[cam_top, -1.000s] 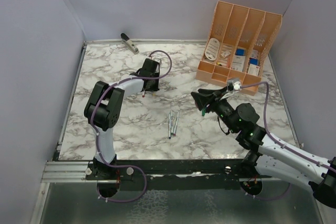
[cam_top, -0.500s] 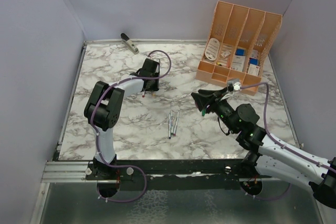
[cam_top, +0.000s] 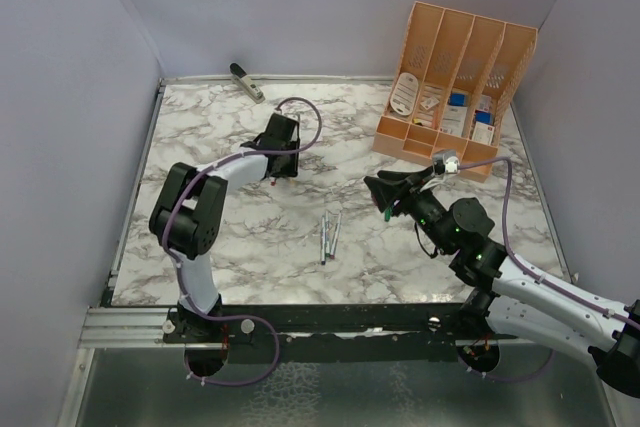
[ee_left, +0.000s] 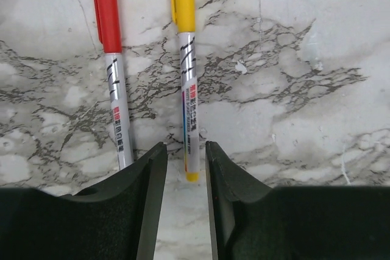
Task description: Insert the pens into the pen caps
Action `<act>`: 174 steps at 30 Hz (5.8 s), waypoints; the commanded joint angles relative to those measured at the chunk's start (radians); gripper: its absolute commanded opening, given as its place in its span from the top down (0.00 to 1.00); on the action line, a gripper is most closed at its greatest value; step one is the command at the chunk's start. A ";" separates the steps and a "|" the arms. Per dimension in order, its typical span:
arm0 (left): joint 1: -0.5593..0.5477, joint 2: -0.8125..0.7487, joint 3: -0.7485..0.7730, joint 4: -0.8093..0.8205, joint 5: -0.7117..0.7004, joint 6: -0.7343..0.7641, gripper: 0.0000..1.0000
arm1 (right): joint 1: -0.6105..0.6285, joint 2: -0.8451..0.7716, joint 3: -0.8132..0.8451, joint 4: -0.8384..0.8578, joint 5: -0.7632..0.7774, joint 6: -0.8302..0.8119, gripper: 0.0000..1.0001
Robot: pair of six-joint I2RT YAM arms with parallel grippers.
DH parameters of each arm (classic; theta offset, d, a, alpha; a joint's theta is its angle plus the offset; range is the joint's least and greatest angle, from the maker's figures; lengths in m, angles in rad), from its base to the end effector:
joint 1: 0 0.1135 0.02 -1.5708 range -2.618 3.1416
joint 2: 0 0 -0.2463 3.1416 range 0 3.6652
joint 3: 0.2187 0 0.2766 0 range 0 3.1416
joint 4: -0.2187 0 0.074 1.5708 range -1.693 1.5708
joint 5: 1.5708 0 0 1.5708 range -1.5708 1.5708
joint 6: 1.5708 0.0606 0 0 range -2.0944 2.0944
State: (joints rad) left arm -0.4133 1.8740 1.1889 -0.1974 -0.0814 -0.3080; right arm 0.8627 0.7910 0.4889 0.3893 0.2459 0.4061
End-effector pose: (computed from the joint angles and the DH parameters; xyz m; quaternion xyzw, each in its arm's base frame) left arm 0.3921 -0.1666 0.1204 0.0358 0.9400 -0.0831 0.3289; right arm 0.1769 0.1839 0.2772 -0.0637 0.6736 0.3669 0.6384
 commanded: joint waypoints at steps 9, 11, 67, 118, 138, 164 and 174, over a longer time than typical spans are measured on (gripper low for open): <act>0.004 -0.445 -0.054 0.026 0.100 -0.001 0.59 | 0.003 -0.010 -0.001 -0.046 0.195 0.013 0.62; 0.002 -0.489 -0.114 0.030 0.149 -0.015 0.58 | 0.002 -0.010 0.003 -0.083 0.239 0.040 0.64; -0.539 -0.452 -0.539 0.106 -0.130 -0.261 0.57 | -0.004 0.115 0.038 -0.404 0.472 0.235 0.67; -0.568 -0.339 -0.461 0.072 -0.136 -0.250 0.61 | -0.004 0.120 0.032 -0.394 0.460 0.235 0.67; -0.611 -0.194 -0.385 -0.123 -0.214 -0.222 0.74 | -0.004 0.109 0.039 -0.490 0.538 0.294 0.67; -0.625 -0.383 -0.343 -0.196 -0.395 -0.213 1.00 | -0.326 0.383 0.120 -0.477 0.094 0.108 0.76; -0.625 -0.467 -0.346 -0.178 -0.435 -0.190 1.00 | -0.326 0.468 0.117 -0.433 0.013 0.047 0.77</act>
State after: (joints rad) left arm -1.0363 1.4258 0.8398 -0.3759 -0.4751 -0.5179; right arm 0.5411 1.2091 0.5812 -0.0731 0.3191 0.4953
